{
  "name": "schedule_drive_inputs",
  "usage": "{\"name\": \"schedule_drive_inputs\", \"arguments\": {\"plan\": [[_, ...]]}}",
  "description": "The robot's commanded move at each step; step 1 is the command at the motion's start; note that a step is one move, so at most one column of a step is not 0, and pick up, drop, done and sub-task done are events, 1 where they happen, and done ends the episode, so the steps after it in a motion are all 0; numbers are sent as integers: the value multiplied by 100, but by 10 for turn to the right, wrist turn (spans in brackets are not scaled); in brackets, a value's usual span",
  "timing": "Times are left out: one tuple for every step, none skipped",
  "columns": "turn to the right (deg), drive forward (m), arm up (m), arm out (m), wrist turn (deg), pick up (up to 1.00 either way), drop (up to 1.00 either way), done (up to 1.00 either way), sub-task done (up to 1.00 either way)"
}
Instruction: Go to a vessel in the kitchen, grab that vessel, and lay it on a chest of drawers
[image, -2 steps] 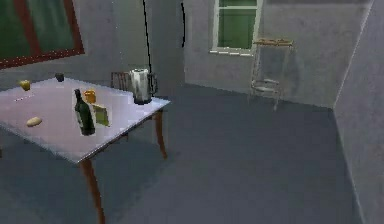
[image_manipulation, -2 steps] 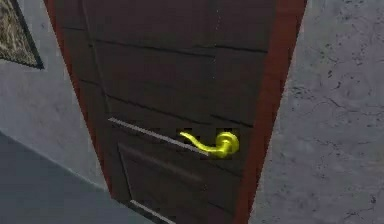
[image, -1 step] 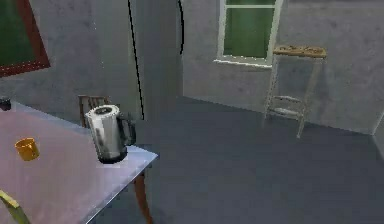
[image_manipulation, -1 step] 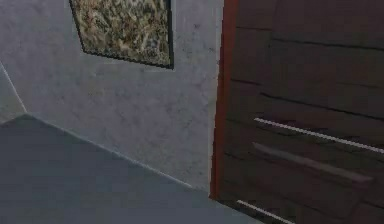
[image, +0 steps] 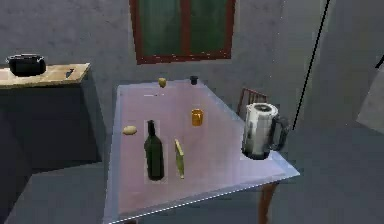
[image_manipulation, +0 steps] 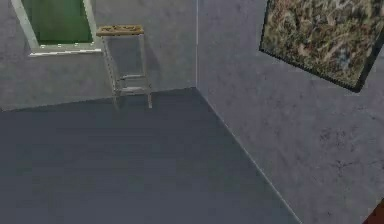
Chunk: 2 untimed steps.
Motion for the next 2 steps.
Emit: {"name": "schedule_drive_inputs", "arguments": {"plan": [[-450,0,0,0,0,0,0,0,0],[-390,0,0,0,0,0,0,0,0]]}}
